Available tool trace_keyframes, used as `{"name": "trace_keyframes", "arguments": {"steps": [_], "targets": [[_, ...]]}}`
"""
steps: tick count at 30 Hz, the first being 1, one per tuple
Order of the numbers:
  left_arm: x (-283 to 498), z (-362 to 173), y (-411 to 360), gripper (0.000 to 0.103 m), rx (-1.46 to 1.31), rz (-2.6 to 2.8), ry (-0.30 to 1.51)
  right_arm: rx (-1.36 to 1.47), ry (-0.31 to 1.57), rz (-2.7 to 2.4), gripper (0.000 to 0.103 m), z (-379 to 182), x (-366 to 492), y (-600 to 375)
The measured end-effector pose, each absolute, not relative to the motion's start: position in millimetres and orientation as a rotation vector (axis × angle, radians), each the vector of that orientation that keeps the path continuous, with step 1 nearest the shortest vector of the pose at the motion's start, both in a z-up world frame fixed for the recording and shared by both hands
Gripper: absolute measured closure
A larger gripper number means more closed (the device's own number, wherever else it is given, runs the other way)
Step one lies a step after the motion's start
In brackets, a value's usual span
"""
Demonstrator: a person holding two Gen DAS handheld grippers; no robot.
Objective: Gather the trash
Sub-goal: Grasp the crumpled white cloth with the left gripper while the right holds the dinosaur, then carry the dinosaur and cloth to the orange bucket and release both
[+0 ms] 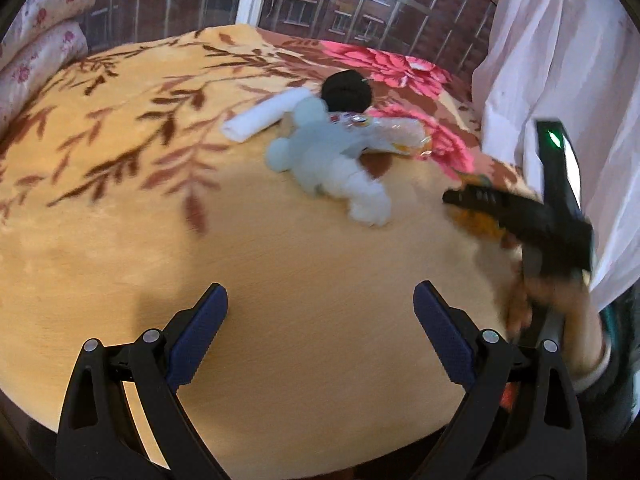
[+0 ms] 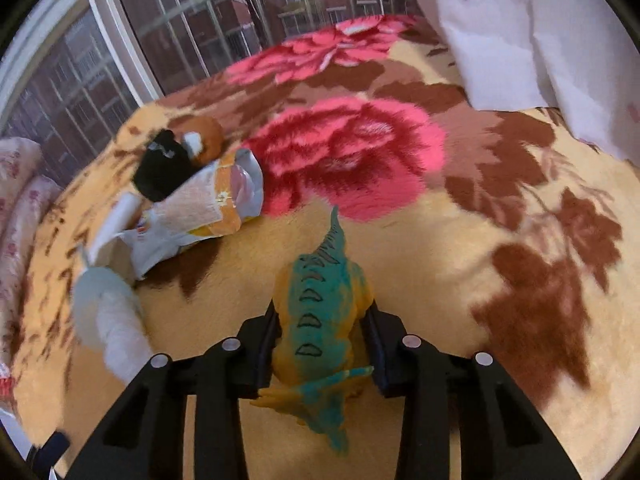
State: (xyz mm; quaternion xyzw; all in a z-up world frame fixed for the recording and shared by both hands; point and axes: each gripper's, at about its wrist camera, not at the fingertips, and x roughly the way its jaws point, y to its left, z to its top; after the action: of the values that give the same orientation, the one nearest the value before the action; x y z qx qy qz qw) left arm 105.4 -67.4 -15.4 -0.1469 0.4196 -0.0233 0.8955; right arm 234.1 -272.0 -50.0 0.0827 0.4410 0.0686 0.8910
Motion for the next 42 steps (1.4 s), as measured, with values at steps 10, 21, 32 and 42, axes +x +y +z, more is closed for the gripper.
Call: {"name": "trace_keyframes", "arguments": {"steps": [10, 21, 32, 42], "targets": [[170.6, -11.5, -114.7, 0.011, -0.416, 0.132, 0.879, 0.243, 0.799, 0.222, 0.066, -22.9, 162.9, -332.7], [239.3, -43.0, -120.6, 0.025, -0.432, 0.455, 0.997, 0.276, 0.809, 0.249, 0.066, -36.3, 137.3, -369.6], [199.3, -30.2, -123.0, 0.077, -0.335, 0.227, 0.961, 0.293, 0.799, 0.270, 0.066, -33.5, 124.3, -372.4], [86.1, -14.1, -98.8, 0.078, -0.094, -0.102, 0.840, 0.236, 0.790, 0.333, 0.066, -28.5, 94.3, -336.8]]}}
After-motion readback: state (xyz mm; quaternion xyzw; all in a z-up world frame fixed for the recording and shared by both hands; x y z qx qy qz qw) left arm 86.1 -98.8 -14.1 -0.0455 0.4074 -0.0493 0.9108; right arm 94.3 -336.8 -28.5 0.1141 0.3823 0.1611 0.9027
